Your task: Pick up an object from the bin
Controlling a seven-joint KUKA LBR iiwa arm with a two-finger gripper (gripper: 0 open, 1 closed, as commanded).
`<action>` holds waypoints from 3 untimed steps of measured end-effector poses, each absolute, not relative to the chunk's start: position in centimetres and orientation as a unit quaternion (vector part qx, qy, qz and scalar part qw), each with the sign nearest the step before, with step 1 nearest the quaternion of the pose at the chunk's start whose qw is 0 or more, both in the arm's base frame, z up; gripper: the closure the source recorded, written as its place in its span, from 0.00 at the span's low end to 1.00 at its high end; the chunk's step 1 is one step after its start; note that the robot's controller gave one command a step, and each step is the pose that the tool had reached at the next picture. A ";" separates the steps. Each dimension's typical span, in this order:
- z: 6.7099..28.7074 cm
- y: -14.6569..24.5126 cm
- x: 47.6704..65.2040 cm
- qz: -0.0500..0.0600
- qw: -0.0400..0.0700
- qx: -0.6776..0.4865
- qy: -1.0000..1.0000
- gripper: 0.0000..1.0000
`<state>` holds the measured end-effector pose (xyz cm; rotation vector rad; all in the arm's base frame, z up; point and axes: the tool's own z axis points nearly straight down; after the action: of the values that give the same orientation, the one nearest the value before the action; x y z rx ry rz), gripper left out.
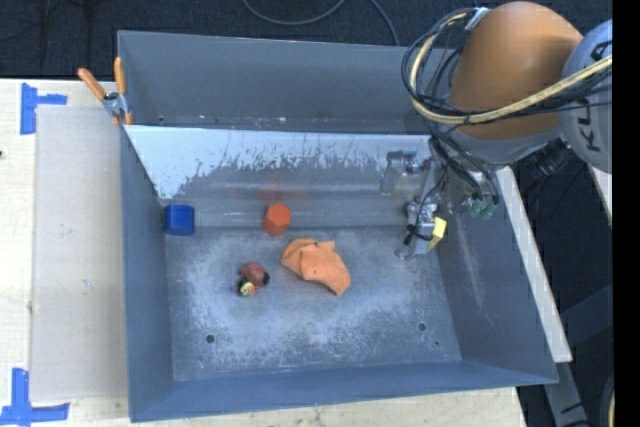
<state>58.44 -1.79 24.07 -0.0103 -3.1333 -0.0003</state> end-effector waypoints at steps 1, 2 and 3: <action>24.6 -1.8 58.5 0.000 0.000 -0.003 -1.000 0.00; 19.6 3.6 58.6 0.000 0.001 -0.028 -1.000 0.00; 15.0 5.4 60.9 -0.002 0.000 -0.047 -0.999 0.00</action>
Offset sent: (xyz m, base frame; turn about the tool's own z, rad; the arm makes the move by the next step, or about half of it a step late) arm -0.0002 0.0807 -0.0682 0.0656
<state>60.85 5.42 15.01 -0.1466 -3.1381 -0.0068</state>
